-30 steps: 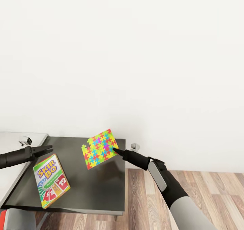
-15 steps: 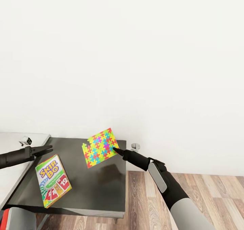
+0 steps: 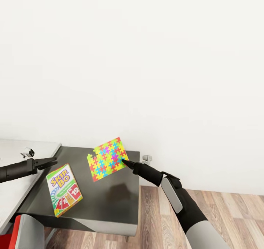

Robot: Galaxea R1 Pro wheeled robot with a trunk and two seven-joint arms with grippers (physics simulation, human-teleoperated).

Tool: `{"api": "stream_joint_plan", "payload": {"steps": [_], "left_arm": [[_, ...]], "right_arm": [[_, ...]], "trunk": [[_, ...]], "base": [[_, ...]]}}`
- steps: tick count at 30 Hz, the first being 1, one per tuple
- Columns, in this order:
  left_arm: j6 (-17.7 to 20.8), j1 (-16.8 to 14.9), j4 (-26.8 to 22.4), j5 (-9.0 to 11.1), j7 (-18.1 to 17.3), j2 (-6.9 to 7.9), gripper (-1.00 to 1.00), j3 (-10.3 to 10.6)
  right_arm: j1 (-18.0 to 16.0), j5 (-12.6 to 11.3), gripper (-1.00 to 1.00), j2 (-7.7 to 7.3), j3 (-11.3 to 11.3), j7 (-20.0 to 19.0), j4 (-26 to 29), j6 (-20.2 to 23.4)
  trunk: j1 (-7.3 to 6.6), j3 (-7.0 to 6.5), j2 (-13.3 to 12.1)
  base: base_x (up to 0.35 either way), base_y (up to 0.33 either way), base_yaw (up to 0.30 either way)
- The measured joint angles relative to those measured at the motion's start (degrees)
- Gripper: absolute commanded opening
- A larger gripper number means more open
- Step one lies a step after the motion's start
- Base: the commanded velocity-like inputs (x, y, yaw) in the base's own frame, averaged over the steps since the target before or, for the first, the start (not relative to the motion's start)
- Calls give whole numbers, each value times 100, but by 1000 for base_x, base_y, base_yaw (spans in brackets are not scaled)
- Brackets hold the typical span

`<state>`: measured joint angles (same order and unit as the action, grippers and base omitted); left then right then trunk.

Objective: Put all the toys in the child's room - the three board games (two on the bed and one on the table), the two jigsaw puzzles on the table, and the tennis ball on the table - inside the toy box on the table in the child's room.

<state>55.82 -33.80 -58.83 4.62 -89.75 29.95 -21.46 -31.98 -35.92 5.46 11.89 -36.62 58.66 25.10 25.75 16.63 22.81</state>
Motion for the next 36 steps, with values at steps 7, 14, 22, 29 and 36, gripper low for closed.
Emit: {"api": "stream_joint_plan", "payload": {"steps": [7, 14, 22, 29, 36], "left_arm": [[-1, 1, -122, 0, 0, 0, 100, 4], [-1, 8, -161, -2, 0, 0, 100, 2], [-1, 9, -164, -4, 0, 0, 100, 0], [-1, 9, -164, -5, 0, 0, 100, 0], [-1, 9, -188, -5, 0, 0, 100, 0]], "right_arm": [[10, 213, -100, 5, 0, 0, 32, 0], [16, 285, -100, 7, 0, -1, 51, 0], [20, 292, -100, 7, 0, -2, 56, -8], [55, 296, -100, 0, 0, -8, 56, -116], [79, 295, -100, -1, 0, -10, 56, -145]], "trunk": [[0, -66, 0], [0, -133, 0], [0, -209, 0], [0, -275, 0], [0, -342, -1]], "base": [[-1, 0, 81], [0, 0, 82], [0, 0, 82], [0, 0, 82], [0, 0, 82]]}}
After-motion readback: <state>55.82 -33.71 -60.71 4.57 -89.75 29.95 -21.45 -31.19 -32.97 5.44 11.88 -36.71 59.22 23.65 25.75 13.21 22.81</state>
